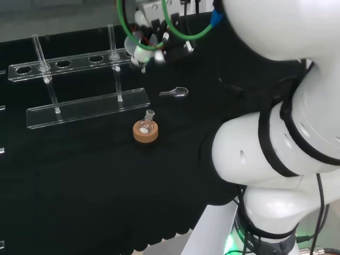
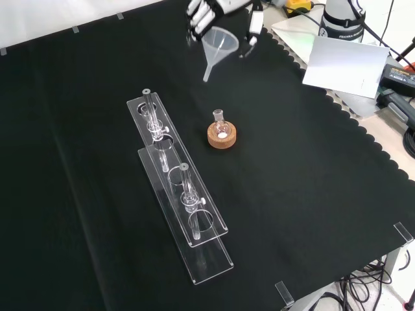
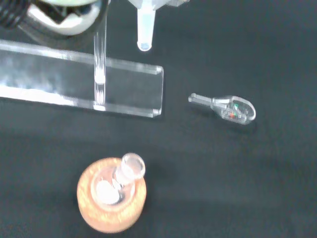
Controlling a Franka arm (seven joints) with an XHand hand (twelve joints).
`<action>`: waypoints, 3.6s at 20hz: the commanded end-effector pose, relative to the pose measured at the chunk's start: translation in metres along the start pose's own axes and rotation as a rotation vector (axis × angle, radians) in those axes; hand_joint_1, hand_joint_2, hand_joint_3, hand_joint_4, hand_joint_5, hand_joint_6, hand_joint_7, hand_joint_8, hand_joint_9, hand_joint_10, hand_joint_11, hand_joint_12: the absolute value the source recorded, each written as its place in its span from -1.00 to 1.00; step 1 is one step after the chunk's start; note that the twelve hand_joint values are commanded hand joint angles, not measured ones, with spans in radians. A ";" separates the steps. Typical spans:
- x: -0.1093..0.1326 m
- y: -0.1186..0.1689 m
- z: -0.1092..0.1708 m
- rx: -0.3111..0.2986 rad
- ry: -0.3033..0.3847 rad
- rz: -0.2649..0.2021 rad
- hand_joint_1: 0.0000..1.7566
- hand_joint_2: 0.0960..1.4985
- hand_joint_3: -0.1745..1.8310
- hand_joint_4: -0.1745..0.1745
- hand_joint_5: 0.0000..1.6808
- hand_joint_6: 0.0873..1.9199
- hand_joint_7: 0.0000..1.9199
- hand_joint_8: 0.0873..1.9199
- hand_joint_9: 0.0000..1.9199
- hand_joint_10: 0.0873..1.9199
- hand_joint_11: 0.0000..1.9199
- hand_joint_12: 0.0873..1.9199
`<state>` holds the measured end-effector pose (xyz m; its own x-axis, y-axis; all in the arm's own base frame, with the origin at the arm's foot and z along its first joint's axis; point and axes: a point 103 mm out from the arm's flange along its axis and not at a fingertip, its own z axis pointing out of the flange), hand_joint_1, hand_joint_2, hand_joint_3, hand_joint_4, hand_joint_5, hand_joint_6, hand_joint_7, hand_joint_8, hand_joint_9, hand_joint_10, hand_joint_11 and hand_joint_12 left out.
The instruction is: Put the funnel back on the funnel stand.
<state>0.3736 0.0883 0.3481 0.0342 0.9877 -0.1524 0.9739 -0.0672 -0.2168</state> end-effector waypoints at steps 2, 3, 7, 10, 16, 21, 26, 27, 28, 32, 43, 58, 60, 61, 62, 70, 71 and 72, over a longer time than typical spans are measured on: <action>-0.006 -0.013 -0.036 -0.041 0.037 -0.011 0.00 -0.16 -0.29 0.00 -0.26 -0.57 -0.48 -0.39 -0.01 -0.64 -0.40 0.30; -0.007 -0.011 -0.038 -0.042 0.039 -0.011 0.00 -0.16 -0.29 0.00 -0.26 -0.57 -0.48 -0.39 -0.01 -0.64 -0.40 0.30; -0.014 -0.002 -0.042 -0.045 0.051 -0.002 0.00 -0.16 -0.29 0.00 -0.26 -0.56 -0.48 -0.39 -0.01 -0.64 -0.40 0.30; -0.020 0.007 -0.047 -0.053 0.067 0.000 0.00 -0.16 -0.29 0.00 -0.26 -0.55 -0.48 -0.39 -0.01 -0.64 -0.40 0.30; -0.032 0.042 -0.057 -0.074 0.097 -0.012 0.00 -0.16 -0.29 0.01 -0.26 -0.55 -0.48 -0.39 -0.01 -0.64 -0.39 0.30; -0.032 0.076 -0.054 -0.063 0.115 -0.034 0.00 -0.16 -0.29 0.01 -0.25 -0.54 -0.48 -0.39 -0.01 -0.64 -0.39 0.30; -0.026 0.107 -0.047 -0.044 0.119 -0.064 0.00 -0.16 -0.29 0.01 -0.25 -0.54 -0.48 -0.39 -0.01 -0.64 -0.39 0.30; -0.025 0.112 -0.045 -0.042 0.121 -0.067 0.00 -0.16 -0.29 0.01 -0.25 -0.53 -0.48 -0.39 -0.01 -0.64 -0.39 0.30; -0.024 0.118 -0.043 -0.036 0.122 -0.069 0.00 -0.16 -0.29 0.01 -0.25 -0.53 -0.48 -0.39 -0.01 -0.64 -0.39 0.30; -0.020 0.135 -0.035 -0.017 0.118 -0.082 0.00 -0.16 -0.29 0.01 -0.25 -0.53 -0.48 -0.39 -0.01 -0.64 -0.39 0.30; -0.029 0.168 -0.009 0.031 0.134 -0.083 0.00 -0.16 -0.29 0.02 -0.25 -0.52 -0.48 -0.39 -0.01 -0.63 -0.38 0.30; -0.035 0.191 0.019 0.097 0.120 -0.077 0.00 -0.16 -0.29 0.02 -0.24 -0.51 -0.48 -0.39 -0.01 -0.63 -0.38 0.30; -0.034 0.192 0.020 0.102 0.121 -0.081 0.00 -0.16 -0.29 0.02 -0.24 -0.51 -0.48 -0.39 -0.01 -0.63 -0.38 0.30; -0.033 0.192 0.020 0.103 0.121 -0.083 0.00 -0.16 -0.29 0.02 -0.24 -0.51 -0.48 -0.39 -0.01 -0.63 -0.38 0.30; -0.033 0.191 0.018 0.101 0.123 -0.084 0.00 -0.16 -0.29 0.01 -0.24 -0.51 -0.48 -0.39 -0.01 -0.63 -0.38 0.30; -0.026 0.181 0.007 0.114 0.105 -0.089 0.00 -0.17 -0.29 -0.01 -0.27 -0.52 -0.48 -0.39 -0.03 -0.64 -0.38 0.30; -0.023 0.181 0.007 0.124 0.096 -0.091 0.00 -0.17 -0.29 -0.01 -0.28 -0.52 -0.48 -0.39 -0.03 -0.64 -0.38 0.30; -0.020 0.181 0.008 0.131 0.082 -0.093 -0.01 -0.17 -0.29 -0.02 -0.29 -0.52 -0.49 -0.39 -0.04 -0.64 -0.38 0.30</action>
<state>0.5493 0.0464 0.3065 -0.0191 0.9996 -0.0224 0.9466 0.0109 -0.3222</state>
